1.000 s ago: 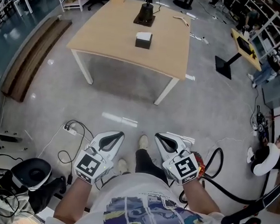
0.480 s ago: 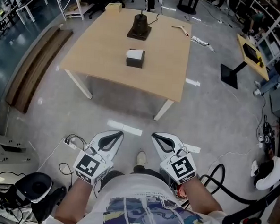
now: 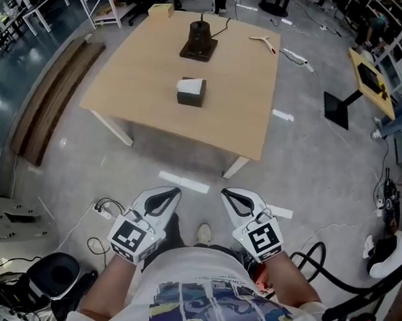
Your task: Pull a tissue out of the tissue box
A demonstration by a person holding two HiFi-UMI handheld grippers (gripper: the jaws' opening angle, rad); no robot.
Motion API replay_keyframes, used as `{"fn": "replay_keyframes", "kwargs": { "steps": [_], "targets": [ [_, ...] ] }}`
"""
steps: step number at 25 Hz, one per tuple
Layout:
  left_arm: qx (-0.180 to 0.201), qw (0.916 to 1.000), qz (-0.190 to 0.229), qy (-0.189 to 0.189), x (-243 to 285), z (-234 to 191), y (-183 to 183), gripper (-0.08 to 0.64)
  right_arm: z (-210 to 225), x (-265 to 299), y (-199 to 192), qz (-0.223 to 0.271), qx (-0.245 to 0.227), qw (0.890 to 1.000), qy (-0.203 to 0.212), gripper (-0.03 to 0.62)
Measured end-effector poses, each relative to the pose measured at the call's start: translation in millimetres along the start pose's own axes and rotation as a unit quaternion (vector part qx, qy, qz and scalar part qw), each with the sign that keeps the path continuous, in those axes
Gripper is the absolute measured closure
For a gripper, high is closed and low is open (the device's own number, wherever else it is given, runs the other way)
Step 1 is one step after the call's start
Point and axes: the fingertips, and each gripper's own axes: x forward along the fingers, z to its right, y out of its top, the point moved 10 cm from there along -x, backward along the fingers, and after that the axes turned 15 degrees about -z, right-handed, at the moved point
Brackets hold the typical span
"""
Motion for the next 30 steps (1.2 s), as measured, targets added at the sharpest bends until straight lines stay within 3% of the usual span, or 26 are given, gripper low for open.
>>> {"fn": "replay_keyframes", "kwargs": {
  "steps": [7,16,24,30],
  "targets": [
    [0.012,0.9993,0.009,-0.034,37.4,-57.1,14.9,0.557,31.0,43.1,23.9,-0.018,-0.006,0.999,-0.026,0.584],
    [0.041,0.9962,0.005,-0.077,67.9,-176.2,51.0,0.557,68.7,127.2,91.1,-0.041,0.011,0.997,-0.059,0.575],
    [0.042,0.9953,-0.018,-0.086,96.1,-266.9,50.3,0.546,80.6,189.4,133.4,-0.047,0.020,0.996,-0.077,0.575],
    [0.026,0.9956,-0.040,-0.080,137.5,-298.6,51.0,0.531,106.8,206.6,136.7,-0.061,0.022,0.995,-0.071,0.575]
  ]
}}
